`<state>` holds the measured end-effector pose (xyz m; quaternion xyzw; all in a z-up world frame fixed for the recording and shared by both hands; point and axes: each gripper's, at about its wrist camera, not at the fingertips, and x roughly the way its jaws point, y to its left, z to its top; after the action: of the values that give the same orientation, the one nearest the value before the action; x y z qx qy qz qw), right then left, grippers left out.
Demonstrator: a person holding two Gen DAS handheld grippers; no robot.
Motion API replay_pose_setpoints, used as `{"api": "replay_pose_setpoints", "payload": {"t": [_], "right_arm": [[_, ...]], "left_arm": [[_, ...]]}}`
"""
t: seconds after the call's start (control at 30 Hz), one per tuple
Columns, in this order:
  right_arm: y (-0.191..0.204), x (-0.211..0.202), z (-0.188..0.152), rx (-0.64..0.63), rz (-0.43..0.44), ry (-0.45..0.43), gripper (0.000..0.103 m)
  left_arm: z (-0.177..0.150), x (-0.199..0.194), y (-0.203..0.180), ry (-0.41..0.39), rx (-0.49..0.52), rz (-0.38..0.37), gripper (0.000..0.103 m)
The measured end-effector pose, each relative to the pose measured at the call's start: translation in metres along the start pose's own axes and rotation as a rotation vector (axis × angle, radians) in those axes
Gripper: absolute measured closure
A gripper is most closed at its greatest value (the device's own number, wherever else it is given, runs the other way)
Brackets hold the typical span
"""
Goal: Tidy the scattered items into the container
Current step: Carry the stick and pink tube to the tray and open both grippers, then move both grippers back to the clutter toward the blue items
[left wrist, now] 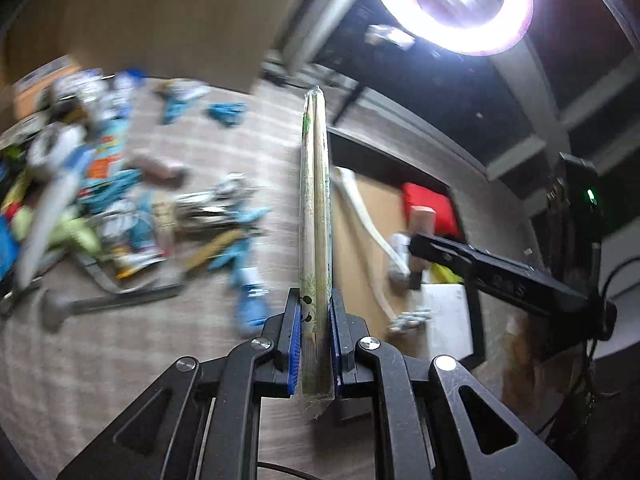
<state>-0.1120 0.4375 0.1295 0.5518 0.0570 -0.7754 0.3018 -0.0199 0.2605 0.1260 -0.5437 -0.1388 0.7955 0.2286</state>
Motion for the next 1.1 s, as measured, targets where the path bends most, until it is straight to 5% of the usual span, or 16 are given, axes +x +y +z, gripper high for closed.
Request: {"api": "replay_pose_setpoints", "payload": {"t": [0.27, 0.37, 0.5, 0.7, 1.1], "right_arm": [[-0.051, -0.017, 0.012, 0.085, -0.090, -0.040, 0.084], [-0.060, -0.024, 0.014, 0.081, -0.130, -0.078, 0.083], [-0.072, -0.034, 0.016, 0.130, -0.148, -0.120, 0.065], [-0.064, -0.031, 0.013, 0.120, -0.114, -0.124, 0.065], [0.004, 0.005, 0.007, 0.044, -0.021, -0.039, 0.065]], "left_arm": [[0.005, 0.042, -0.060, 0.057, 0.077, -0.025, 0.091], [0.001, 0.058, -0.078, 0.099, 0.112, -0.012, 0.041], [-0.007, 0.058, -0.091, 0.063, 0.211, 0.068, 0.053], [-0.004, 0.044, -0.066, 0.042, 0.206, 0.123, 0.053], [0.008, -0.025, 0.083, 0.007, 0.028, 0.279, 0.053]]}}
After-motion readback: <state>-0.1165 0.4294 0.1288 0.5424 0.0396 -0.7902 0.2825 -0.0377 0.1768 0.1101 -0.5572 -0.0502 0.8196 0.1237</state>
